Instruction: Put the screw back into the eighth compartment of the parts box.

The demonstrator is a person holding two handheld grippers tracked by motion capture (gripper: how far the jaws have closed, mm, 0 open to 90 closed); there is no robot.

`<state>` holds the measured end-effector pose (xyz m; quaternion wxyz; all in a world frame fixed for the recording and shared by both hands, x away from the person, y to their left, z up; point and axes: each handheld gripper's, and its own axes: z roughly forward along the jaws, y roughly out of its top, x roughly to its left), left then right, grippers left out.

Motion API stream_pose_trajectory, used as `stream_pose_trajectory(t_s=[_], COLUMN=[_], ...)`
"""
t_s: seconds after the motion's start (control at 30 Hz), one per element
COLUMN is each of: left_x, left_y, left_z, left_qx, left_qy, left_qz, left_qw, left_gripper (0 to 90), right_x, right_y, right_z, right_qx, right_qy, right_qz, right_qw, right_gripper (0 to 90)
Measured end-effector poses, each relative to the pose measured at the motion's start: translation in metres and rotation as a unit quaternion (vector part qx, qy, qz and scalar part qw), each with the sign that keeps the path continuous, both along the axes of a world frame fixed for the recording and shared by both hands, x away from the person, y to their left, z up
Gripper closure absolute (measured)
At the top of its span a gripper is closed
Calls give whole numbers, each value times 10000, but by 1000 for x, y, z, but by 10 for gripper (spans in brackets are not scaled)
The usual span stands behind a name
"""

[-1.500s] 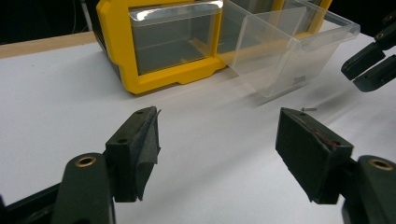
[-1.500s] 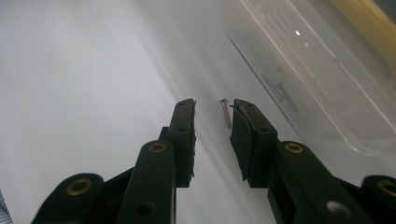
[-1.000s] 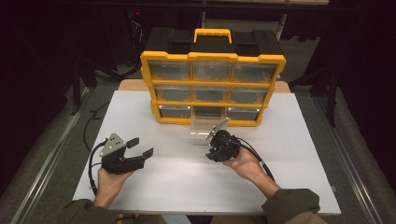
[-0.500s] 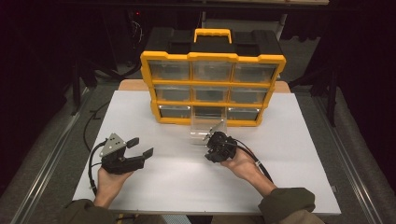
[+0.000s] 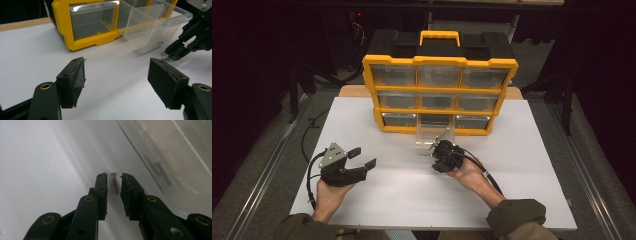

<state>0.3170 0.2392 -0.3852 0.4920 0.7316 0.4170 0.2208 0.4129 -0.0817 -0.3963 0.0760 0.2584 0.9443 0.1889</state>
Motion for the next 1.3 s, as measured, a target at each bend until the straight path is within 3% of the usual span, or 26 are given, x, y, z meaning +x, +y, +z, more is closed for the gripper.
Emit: stream_pose_trajectory(t_s=[0.6, 1.07, 1.3], left_x=[0, 0, 0], left_y=[0, 0, -1], left_z=[0, 0, 0], left_qx=[-6, -2, -1], left_qy=[-1, -5, -7], left_qz=[-10, -14, -8], left_qw=[10000, 10000, 10000], left_gripper=[305, 306, 306], right_x=[4, 3, 4], right_y=[4, 6, 6], right_z=[-7, -7, -7], right_qx=[-120, -107, -138], right_qy=[22, 211, 171], right_qz=[13, 43, 117], right_qw=[9999, 9997, 9997], right_gripper=[783, 885, 887])
